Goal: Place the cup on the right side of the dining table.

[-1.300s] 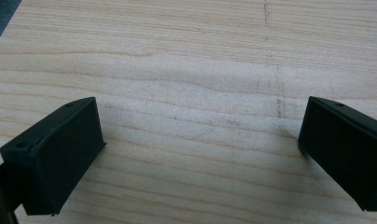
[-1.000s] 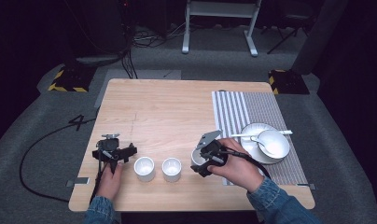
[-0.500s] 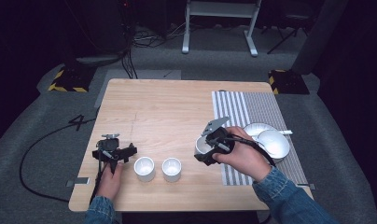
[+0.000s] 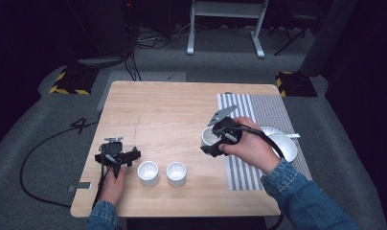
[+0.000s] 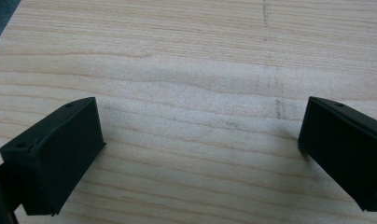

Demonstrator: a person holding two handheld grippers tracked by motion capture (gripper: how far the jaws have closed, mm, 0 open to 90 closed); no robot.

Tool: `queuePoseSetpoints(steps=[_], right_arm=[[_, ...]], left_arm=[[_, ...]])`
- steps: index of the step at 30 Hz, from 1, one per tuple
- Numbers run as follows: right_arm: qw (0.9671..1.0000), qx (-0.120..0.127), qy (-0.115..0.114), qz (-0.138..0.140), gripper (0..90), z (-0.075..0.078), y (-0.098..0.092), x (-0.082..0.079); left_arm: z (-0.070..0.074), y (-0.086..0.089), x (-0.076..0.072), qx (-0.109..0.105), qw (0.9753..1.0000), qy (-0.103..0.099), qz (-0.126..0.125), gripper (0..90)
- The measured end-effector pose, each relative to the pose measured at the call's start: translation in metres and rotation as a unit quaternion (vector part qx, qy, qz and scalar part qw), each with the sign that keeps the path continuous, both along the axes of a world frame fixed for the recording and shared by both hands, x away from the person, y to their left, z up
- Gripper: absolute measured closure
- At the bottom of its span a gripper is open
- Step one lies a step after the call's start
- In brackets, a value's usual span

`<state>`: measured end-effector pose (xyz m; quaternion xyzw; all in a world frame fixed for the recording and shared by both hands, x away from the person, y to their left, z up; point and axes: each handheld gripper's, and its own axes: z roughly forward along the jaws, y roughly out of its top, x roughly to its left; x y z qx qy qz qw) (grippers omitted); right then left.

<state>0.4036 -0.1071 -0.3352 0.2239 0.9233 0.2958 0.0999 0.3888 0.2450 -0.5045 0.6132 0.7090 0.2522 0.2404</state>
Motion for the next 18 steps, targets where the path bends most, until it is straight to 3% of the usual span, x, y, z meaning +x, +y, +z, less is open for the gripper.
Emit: queuePoseSetpoints(steps=[18], right_arm=[[0.9990,0.002,-0.010,-0.043,27.2,0.025,-0.006,0.034]], left_arm=[[0.000,0.000,0.000,0.000,1.0000,0.000,0.000,0.1]])
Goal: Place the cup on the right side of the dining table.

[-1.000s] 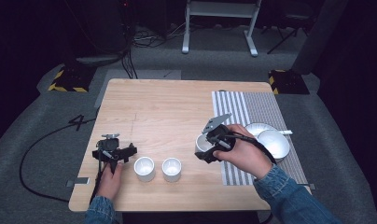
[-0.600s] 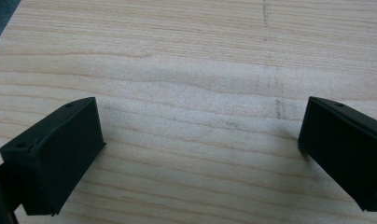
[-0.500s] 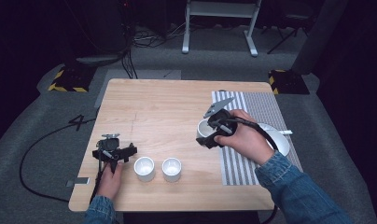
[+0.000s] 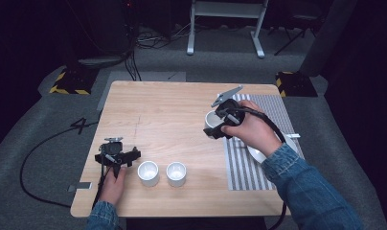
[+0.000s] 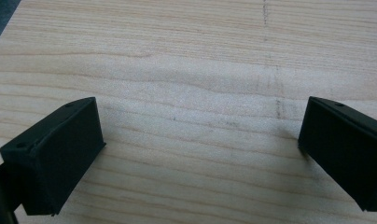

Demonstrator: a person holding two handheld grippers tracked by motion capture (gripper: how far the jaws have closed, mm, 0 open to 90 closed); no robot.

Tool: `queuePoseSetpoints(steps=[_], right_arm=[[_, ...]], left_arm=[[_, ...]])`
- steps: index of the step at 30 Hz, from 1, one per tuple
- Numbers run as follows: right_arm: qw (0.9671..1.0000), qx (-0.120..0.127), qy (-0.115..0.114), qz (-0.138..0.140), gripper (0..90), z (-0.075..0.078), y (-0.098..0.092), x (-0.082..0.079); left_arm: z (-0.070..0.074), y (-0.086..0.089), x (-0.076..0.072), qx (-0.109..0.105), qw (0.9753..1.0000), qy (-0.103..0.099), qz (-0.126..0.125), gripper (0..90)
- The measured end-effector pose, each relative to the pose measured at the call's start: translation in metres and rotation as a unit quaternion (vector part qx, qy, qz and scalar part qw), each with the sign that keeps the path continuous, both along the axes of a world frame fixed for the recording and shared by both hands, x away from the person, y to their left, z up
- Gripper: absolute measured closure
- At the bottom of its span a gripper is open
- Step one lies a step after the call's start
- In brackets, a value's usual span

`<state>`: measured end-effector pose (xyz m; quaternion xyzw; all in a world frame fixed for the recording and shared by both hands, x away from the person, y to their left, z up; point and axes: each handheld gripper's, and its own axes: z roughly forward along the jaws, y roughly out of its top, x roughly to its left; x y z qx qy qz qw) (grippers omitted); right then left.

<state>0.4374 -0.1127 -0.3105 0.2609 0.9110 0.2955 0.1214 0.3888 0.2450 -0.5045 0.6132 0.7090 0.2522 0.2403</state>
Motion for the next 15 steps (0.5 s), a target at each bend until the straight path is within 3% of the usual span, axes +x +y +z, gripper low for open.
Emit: queuePoseSetpoints(steps=[11,15], right_arm=[[0.9994,-0.001,-0.011,-0.034,27.2,0.009,-0.013,0.030],[0.9985,-0.015,-0.006,-0.051,27.2,0.009,-0.021,0.045]], left_arm=[[0.000,0.000,-0.001,0.000,1.0000,0.000,-0.002,0.1],[0.000,0.000,-0.002,0.000,1.0000,-0.001,-0.001,0.1]])
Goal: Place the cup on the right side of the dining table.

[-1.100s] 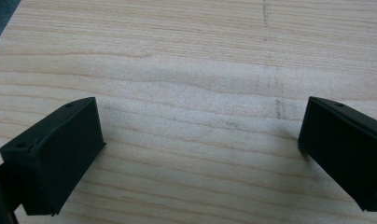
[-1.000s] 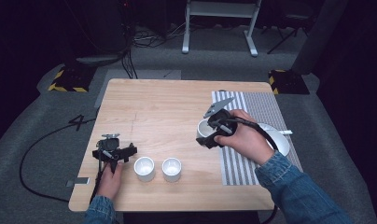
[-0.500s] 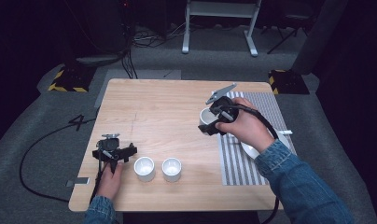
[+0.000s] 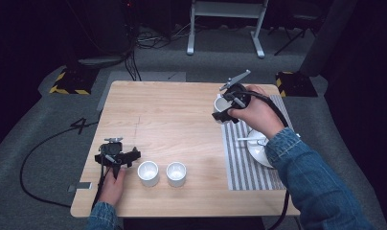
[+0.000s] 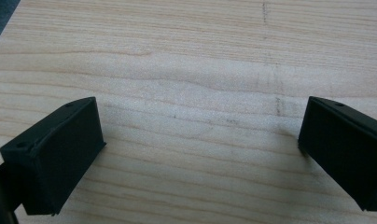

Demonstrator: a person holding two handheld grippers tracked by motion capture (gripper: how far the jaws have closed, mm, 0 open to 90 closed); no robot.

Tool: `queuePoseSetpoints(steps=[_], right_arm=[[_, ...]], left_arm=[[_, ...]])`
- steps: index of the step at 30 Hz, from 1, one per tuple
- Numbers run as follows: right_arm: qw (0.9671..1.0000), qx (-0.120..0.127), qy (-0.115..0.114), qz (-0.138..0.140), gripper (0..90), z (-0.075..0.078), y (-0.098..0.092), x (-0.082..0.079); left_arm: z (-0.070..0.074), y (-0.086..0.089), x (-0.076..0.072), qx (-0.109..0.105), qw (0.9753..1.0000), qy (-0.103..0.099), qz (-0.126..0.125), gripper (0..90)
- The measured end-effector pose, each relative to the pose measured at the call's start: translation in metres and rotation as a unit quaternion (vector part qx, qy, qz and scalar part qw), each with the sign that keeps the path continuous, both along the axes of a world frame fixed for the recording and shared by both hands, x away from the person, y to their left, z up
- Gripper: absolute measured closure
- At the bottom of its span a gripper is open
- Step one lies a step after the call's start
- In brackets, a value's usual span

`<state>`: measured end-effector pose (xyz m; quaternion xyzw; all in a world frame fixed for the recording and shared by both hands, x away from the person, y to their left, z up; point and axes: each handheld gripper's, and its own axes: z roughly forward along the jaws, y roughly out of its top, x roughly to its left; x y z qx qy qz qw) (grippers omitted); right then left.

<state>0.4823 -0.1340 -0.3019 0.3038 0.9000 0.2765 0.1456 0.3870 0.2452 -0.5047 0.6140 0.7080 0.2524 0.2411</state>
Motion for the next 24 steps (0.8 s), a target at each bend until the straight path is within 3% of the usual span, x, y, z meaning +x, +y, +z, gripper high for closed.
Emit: queuePoseSetpoints(steps=[14,19,24], right_arm=[[0.9982,0.001,0.013,-0.059,27.2,-0.012,-0.027,0.048],[0.9956,-0.001,0.020,-0.091,27.2,-0.025,-0.042,0.071],[0.9908,-0.013,0.028,-0.131,27.2,-0.044,-0.060,0.096]], left_arm=[[0.000,0.000,-0.001,0.000,1.0000,0.000,-0.002,0.1],[0.000,0.000,-0.001,0.000,1.0000,0.000,-0.002,0.1],[0.000,0.000,-0.001,0.000,1.0000,0.000,-0.002,0.1]])
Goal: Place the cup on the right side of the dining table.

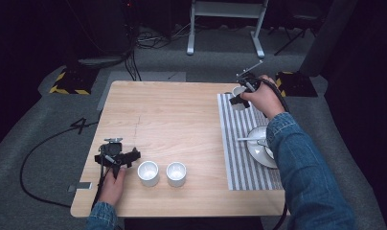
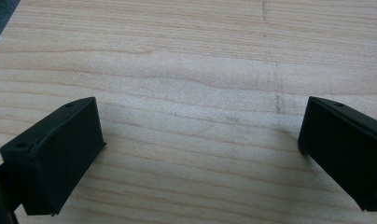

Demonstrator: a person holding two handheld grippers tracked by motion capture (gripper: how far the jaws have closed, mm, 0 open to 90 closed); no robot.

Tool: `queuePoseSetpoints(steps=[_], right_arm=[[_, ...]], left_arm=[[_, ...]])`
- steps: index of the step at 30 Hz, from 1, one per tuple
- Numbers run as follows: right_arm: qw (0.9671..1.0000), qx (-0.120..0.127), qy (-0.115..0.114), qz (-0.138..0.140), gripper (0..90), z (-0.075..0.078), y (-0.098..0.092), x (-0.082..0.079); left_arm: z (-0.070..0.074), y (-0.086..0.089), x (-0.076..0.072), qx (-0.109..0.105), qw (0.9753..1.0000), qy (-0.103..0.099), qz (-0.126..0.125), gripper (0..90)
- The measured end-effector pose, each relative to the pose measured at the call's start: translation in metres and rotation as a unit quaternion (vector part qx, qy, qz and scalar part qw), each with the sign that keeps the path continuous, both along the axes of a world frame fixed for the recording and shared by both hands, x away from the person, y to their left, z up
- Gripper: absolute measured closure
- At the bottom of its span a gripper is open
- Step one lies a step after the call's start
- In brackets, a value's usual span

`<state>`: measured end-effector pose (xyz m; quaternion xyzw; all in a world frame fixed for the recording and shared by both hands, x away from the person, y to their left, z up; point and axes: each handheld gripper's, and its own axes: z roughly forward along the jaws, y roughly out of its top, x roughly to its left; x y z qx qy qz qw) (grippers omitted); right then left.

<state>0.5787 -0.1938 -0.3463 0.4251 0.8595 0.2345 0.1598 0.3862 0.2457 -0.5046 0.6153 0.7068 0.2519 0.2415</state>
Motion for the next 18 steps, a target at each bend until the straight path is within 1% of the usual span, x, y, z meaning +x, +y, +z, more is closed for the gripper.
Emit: queuePoseSetpoints(steps=[3,8,10,12,18], right_arm=[[0.9997,0.006,0.006,-0.023,27.2,-0.013,-0.012,0.012],[0.9984,0.005,0.016,-0.055,27.2,-0.031,-0.029,0.026],[0.9978,0.001,0.019,-0.064,27.2,-0.038,-0.035,0.031],[0.9973,0.003,0.022,-0.071,27.2,-0.043,-0.041,0.035],[0.9956,0.001,0.029,-0.089,27.2,-0.061,-0.051,0.043]], left_arm=[[0.000,0.000,0.000,0.000,1.0000,0.000,0.000,0.1],[0.000,0.000,0.000,0.000,1.0000,0.000,0.000,0.1],[0.000,0.000,0.000,0.000,1.0000,0.000,0.000,0.1],[0.000,0.000,0.000,0.000,1.0000,0.000,0.000,0.1],[0.000,0.000,0.000,0.000,1.0000,0.000,0.000,0.1]])
